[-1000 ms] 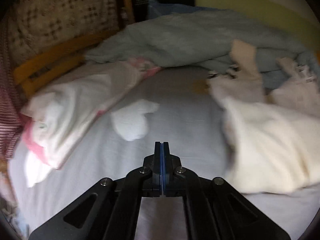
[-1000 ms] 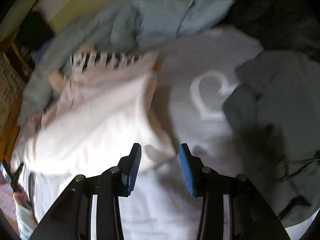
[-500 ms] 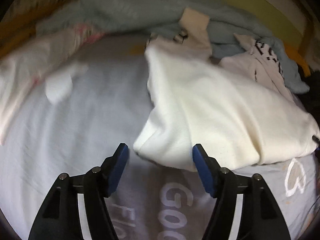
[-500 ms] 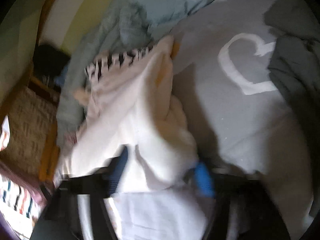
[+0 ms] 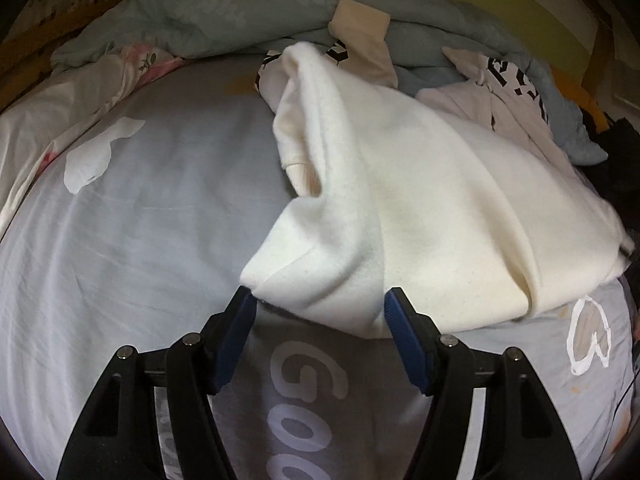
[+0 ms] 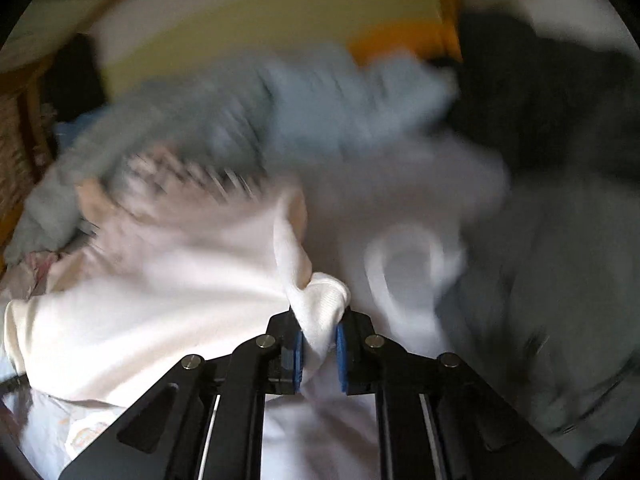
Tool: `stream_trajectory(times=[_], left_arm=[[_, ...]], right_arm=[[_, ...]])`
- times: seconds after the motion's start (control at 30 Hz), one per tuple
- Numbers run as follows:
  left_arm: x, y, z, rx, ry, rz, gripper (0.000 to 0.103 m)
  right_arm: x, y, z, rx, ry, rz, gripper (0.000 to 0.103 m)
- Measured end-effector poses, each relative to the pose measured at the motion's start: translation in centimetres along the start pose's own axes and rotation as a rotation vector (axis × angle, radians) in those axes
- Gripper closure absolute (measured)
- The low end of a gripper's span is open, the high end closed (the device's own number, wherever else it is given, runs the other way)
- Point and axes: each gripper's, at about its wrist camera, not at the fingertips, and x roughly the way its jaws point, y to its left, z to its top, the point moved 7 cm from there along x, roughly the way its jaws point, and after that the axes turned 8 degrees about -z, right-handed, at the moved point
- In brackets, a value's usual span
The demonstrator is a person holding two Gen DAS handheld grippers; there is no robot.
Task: Fold large clothes
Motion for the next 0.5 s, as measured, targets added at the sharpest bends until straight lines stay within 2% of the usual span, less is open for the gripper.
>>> stream_trajectory(times=[0.03,0.07,0.1,0.2,0.3,0.37,0.43,0.47,0.5], left_arm=[[-0.1,0.2,0.1,-0.014,-0.012,-0.005,0.058],[-0.5,0.4,0.3,-0.034,-0.037,-0.031,0.07],[-1.0,0.7,0.6,-0.057,-0.068,-0.039,0.089],[-3.3,1.3,2.1,-0.069,-0.191,0.022,0.096],[-6.1,0.0,3.6,0.058,-0.32,0.175,0.098],[-7.7,-0.7,4.1,0.115,-0.402,0.258,0.098],[-7.7,0.2,4.1,0.127,-0.395,0.33,0.101],[-7.4,1.8,3.7,0.095,-0.382,0.43,0.102],[-6.9,3.6,3.3,0.054,-0.361,0.499,0.102]], right_arm=[[1.2,-0.4,-0.6,0.024,0.051,0.0,0.09],[2.0,-0.8,-1.4,0.057,0.092,0.008,0.09],[2.1,-0.9,-1.5,0.066,0.095,0.013,0.09],[1.6,-0.4,-1.1,0.028,0.078,-0.012,0.09],[1.2,-0.5,-1.1,0.074,0.126,-0.003,0.09],[-0.6,-0.3,0.3,0.078,0.075,0.03,0.09],[-2.3,0.1,1.5,0.041,0.009,0.035,0.09],[-2.3,0.0,1.4,0.036,0.009,0.025,0.09],[-1.7,-0.3,0.9,0.048,0.035,0.009,0.09]])
